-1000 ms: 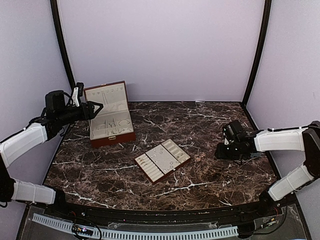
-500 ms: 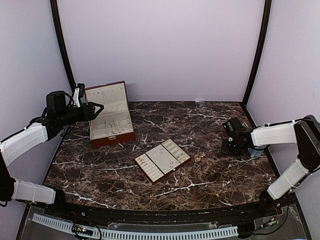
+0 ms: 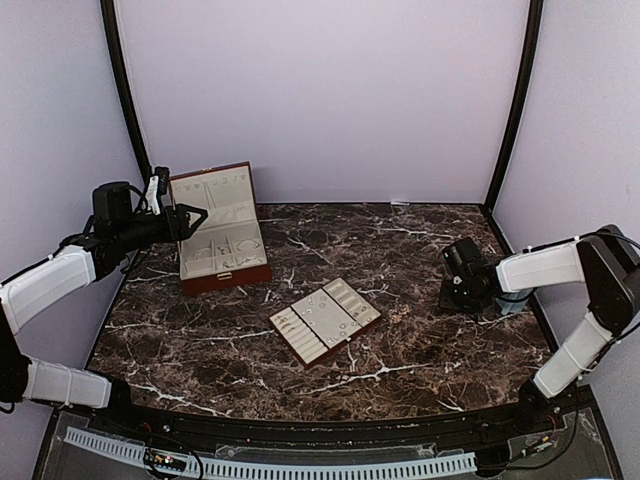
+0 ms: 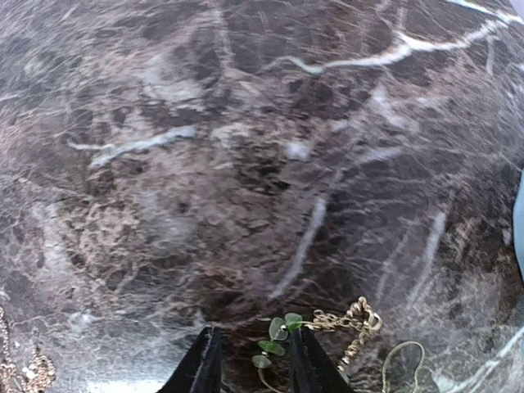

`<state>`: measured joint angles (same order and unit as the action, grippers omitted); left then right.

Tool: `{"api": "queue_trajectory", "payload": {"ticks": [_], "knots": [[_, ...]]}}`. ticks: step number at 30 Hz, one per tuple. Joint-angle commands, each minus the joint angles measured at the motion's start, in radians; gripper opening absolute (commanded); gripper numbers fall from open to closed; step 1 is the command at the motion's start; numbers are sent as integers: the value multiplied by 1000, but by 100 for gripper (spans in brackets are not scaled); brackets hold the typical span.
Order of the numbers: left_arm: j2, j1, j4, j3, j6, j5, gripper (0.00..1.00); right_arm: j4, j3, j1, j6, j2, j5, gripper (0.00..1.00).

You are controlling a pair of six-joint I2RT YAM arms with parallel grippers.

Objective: Organize the mixed jewelry
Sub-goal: Position the necklace at the center of the board.

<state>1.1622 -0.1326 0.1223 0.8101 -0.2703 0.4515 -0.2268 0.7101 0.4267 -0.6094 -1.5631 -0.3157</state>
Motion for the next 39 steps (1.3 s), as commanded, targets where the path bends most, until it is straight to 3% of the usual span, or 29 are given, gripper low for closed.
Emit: {"api": "queue_trajectory", "payload": {"ticks": [1,8,20,27,30,39], "knots": [[-21,7,3,0,5,-7,69,79,5,-2,20,-32,97,25],[-22,7,2,1,8,-10,69,163,34,35,56,-95,249,21],[-22,7,4,0,14,-12,69,192,276,205,70,-284,273,20],[-25,7,5,-3,14,-14,69,144,317,207,148,-234,255,27],[-27,7,6,-3,14,-15,69,125,317,207,238,-195,323,33],[-23,7,8,-5,15,-16,69,26,402,245,376,-233,442,32]]}}
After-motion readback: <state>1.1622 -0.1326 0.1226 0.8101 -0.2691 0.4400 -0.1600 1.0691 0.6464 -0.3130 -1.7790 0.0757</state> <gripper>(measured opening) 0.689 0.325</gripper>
